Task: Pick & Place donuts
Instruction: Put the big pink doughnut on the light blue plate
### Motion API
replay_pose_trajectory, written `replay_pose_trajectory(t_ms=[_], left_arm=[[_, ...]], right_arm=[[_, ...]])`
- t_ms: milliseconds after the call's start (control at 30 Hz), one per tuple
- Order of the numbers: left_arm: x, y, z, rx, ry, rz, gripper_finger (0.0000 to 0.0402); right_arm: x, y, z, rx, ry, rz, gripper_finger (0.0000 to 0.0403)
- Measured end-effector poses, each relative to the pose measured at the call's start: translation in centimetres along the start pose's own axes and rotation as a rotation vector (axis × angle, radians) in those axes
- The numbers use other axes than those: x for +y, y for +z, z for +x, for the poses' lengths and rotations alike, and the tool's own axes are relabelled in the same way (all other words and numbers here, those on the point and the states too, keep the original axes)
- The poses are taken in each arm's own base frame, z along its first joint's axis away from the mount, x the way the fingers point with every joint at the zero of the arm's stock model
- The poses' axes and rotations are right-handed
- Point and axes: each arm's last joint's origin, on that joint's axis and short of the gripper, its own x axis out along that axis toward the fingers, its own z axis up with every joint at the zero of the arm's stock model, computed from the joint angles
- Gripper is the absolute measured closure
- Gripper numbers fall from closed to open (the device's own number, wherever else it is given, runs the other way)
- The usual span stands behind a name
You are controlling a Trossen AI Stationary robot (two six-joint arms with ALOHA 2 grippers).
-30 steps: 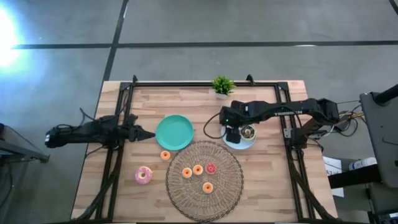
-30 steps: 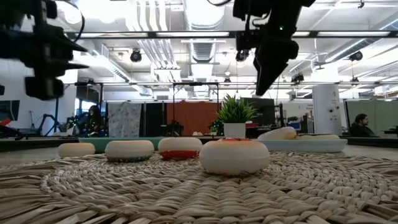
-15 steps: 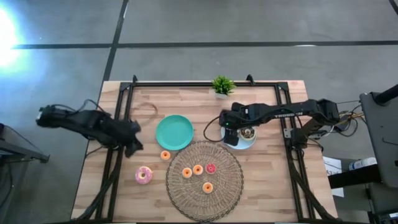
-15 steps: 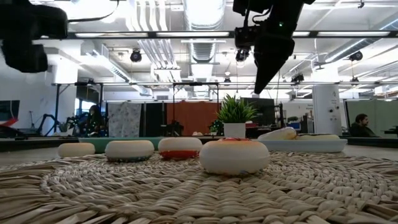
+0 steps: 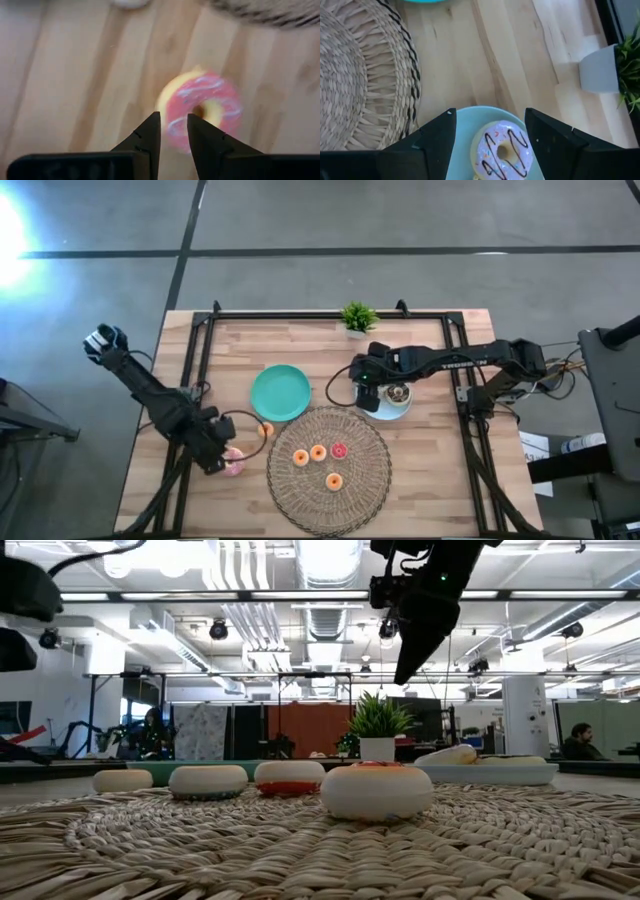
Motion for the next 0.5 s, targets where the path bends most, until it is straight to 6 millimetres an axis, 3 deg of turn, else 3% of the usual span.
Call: replay_pose_trajectory(t_ms=[300, 500], left_arm=[[-1.3, 0.0, 1.8, 0.015, 0.01, 0.073, 0.032], [-1.7, 0.0, 2.0, 0.071, 0.019, 0.049, 0.0261]], right_arm=[[-0.1, 0.1, 0.0, -0.007, -0.021, -0.036, 0.0174], [-0.1, 0.1, 0.0, -0.007, -0.021, -0.036, 0.0174]])
